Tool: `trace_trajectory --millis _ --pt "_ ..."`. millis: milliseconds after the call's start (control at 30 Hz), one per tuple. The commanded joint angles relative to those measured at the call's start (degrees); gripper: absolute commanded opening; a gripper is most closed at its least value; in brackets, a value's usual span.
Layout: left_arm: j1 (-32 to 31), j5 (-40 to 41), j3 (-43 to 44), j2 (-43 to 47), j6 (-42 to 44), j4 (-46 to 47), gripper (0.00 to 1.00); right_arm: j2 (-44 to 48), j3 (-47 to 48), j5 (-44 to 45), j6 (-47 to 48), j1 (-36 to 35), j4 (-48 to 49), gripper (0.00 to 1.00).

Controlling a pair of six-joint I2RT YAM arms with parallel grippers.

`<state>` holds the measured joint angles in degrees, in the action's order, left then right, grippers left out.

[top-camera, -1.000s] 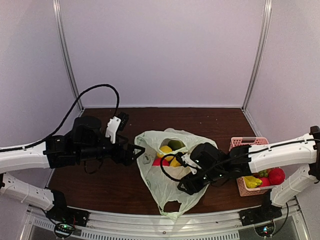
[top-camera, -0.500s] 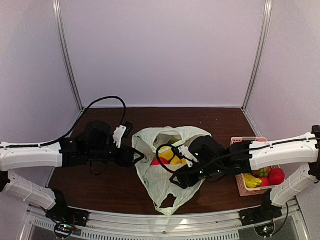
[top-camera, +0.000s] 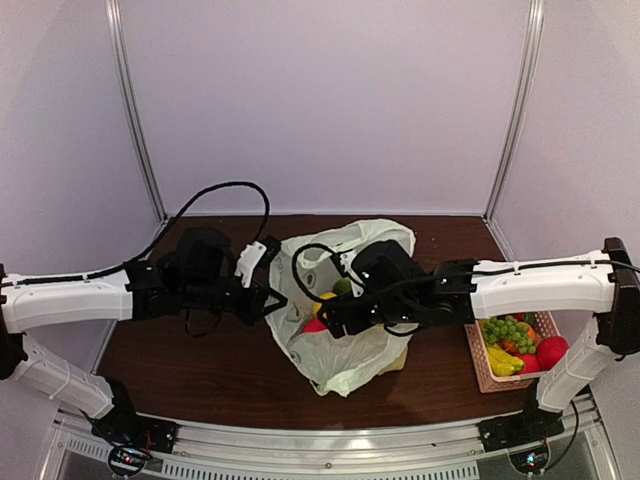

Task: Untie the knot of the plastic bag and take out the fruit
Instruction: Reach into the gripper in the takeout bag, then pick up the fake fruit from the takeout bag.

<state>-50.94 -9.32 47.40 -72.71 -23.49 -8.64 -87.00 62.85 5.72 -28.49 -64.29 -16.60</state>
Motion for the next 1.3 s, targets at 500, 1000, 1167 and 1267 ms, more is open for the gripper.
trace_trajectory --millis 500,1000,1167,1267 --pt "0.1 0.0 2.2 -1.2 10.5 -2.3 0.00 -20.8 12.0 -3.7 2.7 5.7 -0.9 0.88" --pt "0.1 1.4 3.1 -2.4 10.5 -3.2 0.00 -27.9 12.0 -7.6 1.7 5.1 3.0 0.92" --pt "0.2 1.8 3.2 -2.7 10.6 -3.3 0.00 -28.6 12.2 -7.9 1.5 5.1 3.7 0.91" --pt "0.1 2.2 3.4 -2.6 10.8 -3.4 0.00 -27.7 11.6 -7.4 1.6 5.1 4.1 0.85"
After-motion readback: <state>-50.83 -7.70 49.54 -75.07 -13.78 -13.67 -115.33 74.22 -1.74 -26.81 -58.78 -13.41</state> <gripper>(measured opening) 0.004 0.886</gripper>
